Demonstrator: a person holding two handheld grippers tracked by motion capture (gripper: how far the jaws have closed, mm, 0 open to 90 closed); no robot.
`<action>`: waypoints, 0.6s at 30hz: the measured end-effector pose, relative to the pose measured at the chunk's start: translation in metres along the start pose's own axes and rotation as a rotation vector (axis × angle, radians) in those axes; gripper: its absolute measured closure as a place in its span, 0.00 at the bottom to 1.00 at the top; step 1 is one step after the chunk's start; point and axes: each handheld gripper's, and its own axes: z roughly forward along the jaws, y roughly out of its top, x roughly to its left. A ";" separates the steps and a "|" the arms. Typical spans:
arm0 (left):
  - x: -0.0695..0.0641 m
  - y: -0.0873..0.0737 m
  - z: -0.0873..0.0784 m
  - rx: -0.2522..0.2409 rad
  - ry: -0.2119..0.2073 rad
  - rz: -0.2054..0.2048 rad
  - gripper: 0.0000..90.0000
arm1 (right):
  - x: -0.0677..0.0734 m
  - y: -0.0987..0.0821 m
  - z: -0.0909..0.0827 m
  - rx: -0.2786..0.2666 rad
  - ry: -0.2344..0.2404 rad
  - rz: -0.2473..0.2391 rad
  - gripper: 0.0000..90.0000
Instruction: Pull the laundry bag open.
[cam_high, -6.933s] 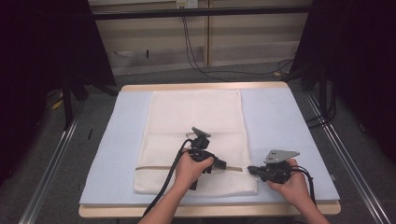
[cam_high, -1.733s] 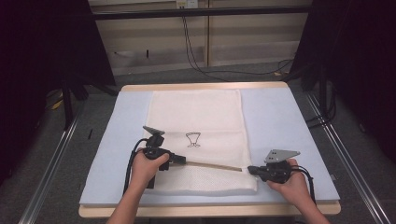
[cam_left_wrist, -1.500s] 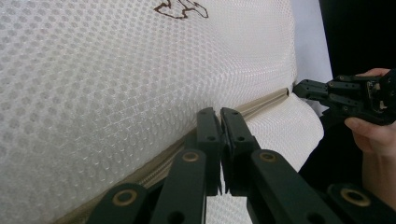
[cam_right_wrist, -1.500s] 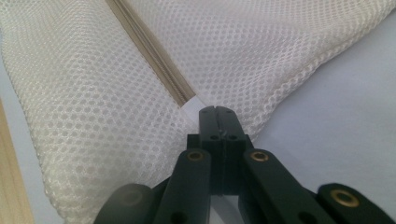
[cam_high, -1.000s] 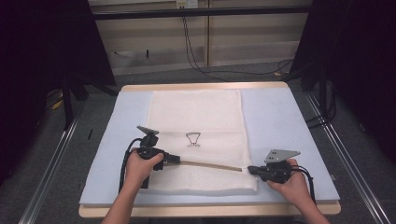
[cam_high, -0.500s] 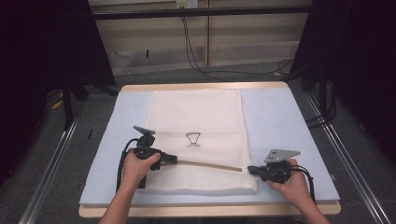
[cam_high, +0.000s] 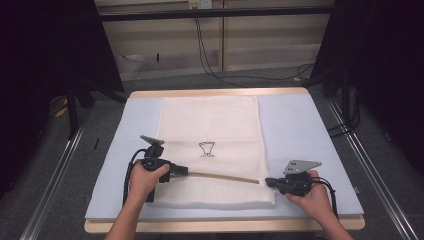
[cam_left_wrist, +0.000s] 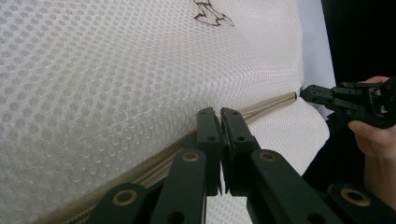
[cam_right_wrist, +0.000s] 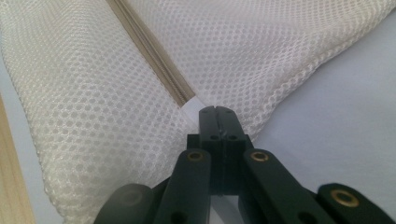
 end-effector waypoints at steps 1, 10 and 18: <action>0.000 0.000 0.000 0.000 0.002 0.000 0.97 | 0.000 0.000 0.000 0.000 0.000 0.002 1.00; 0.002 -0.002 -0.003 -0.007 -0.004 -0.013 0.97 | -0.001 0.000 0.000 0.000 0.003 0.004 1.00; 0.006 -0.003 -0.007 -0.012 -0.002 -0.012 0.97 | 0.000 0.000 0.000 0.000 0.005 0.006 1.00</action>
